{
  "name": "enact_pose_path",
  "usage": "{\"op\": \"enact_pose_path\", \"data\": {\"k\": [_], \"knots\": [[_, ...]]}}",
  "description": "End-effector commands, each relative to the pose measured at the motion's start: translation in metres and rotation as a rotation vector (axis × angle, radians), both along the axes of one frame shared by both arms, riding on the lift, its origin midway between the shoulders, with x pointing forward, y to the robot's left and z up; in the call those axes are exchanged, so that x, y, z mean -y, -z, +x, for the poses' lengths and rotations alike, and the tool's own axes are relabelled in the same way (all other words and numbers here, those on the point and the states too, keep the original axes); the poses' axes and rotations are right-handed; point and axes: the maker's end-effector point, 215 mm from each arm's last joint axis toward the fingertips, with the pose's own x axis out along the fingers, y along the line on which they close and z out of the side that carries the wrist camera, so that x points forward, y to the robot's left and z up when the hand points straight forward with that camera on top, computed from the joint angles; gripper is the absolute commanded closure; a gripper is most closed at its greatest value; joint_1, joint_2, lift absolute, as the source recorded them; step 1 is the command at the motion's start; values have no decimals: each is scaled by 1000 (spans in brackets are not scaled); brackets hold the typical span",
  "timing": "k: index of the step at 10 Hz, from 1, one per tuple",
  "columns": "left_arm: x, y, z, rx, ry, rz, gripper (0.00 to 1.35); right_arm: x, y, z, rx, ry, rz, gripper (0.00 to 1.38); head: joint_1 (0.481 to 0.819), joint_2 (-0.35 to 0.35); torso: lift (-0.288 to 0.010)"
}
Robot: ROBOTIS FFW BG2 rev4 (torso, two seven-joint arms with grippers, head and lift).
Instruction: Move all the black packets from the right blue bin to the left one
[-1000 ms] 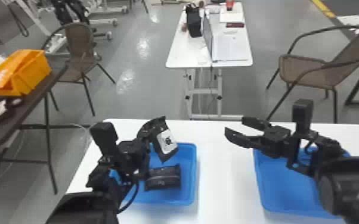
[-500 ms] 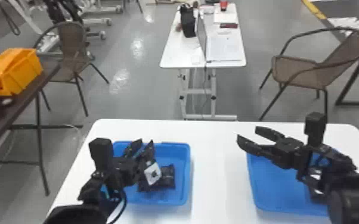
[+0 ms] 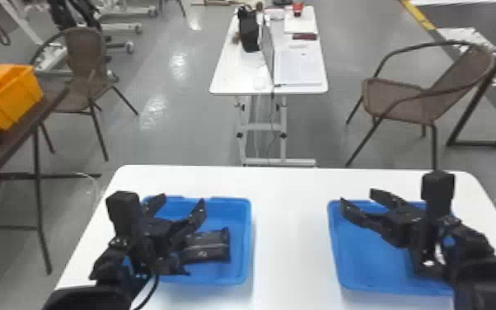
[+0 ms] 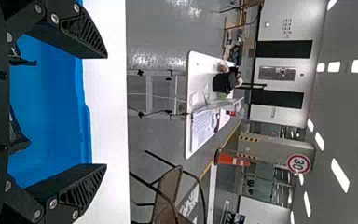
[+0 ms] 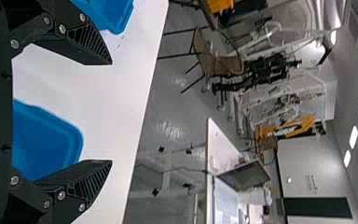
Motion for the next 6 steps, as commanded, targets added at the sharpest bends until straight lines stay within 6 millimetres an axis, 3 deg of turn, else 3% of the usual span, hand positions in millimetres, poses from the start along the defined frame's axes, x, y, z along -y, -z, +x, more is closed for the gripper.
{"op": "enact_pose_path", "data": {"k": [1,4,6], "knots": [[0,-4,1,13,-2,2,134,35,30,-24,-72,109,-44,294,695,56,0],[-3,-10,1,36,-6,5,134,117,68,-56,-150,285,-142,294,695,-16,0],[-5,-14,2,51,-9,7,130,152,82,-73,-195,357,-173,294,695,-70,0]]}}
